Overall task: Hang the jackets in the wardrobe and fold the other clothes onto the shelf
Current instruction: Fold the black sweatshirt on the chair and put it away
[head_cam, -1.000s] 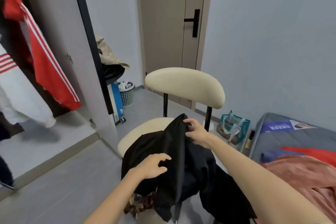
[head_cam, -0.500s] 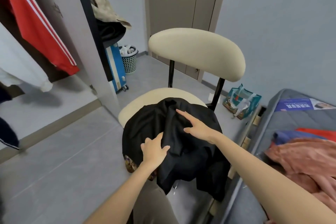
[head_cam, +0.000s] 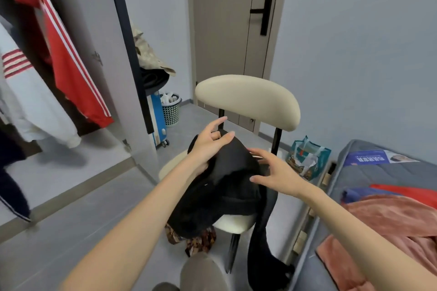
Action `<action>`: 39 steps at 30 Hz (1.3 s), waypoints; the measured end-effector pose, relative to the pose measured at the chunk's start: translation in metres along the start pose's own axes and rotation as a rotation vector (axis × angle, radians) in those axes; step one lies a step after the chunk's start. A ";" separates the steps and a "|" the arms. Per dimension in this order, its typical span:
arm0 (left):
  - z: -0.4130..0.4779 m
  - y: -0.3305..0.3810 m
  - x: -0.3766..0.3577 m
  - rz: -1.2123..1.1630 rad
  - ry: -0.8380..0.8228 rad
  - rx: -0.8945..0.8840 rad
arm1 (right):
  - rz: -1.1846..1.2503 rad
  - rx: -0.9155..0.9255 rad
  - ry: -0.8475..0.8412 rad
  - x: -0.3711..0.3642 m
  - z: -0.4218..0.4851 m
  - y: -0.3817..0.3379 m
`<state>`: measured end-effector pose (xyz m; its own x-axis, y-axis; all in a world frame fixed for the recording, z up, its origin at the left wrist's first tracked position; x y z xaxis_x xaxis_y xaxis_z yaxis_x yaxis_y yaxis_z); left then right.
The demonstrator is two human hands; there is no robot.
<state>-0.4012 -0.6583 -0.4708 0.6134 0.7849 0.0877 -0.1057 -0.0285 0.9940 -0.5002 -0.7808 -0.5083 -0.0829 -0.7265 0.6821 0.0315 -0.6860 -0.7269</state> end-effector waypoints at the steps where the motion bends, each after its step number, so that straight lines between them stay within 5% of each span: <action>1: -0.003 0.016 -0.005 -0.013 -0.031 -0.010 | -0.026 -0.002 0.109 0.012 -0.005 -0.005; 10: -0.044 0.099 0.012 -0.065 -0.029 -0.094 | 0.051 0.117 0.714 0.085 -0.033 -0.077; 14: -0.076 0.136 0.016 0.267 -0.117 -0.277 | 0.044 0.189 0.847 0.116 -0.034 -0.139; 19: -0.115 0.192 0.043 0.608 0.179 -0.657 | 0.037 0.257 0.780 0.133 -0.024 -0.193; 25: -0.136 0.252 0.076 1.094 0.549 -0.742 | -0.179 0.400 0.290 0.105 -0.015 -0.228; 30: -0.142 0.284 0.070 1.464 0.562 -0.813 | -0.420 0.354 0.400 0.099 -0.029 -0.204; 39: -0.152 0.295 0.109 1.472 0.759 -0.697 | -0.508 0.036 0.467 0.103 -0.024 -0.160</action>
<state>-0.4844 -0.4867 -0.1779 -0.7144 0.4470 0.5383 -0.5762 -0.8123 -0.0902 -0.5375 -0.7449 -0.3231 -0.5166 -0.2270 0.8256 -0.0925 -0.9438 -0.3173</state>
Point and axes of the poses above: each hand's wrist, its own z-axis towards the middle knuckle, its own x-axis out of the back of the hand, y = z × x, the point moved 10 cm from there along z, towards the middle knuckle, and after that the axes turned 2 degrees about -y, right-handed, at the moved point
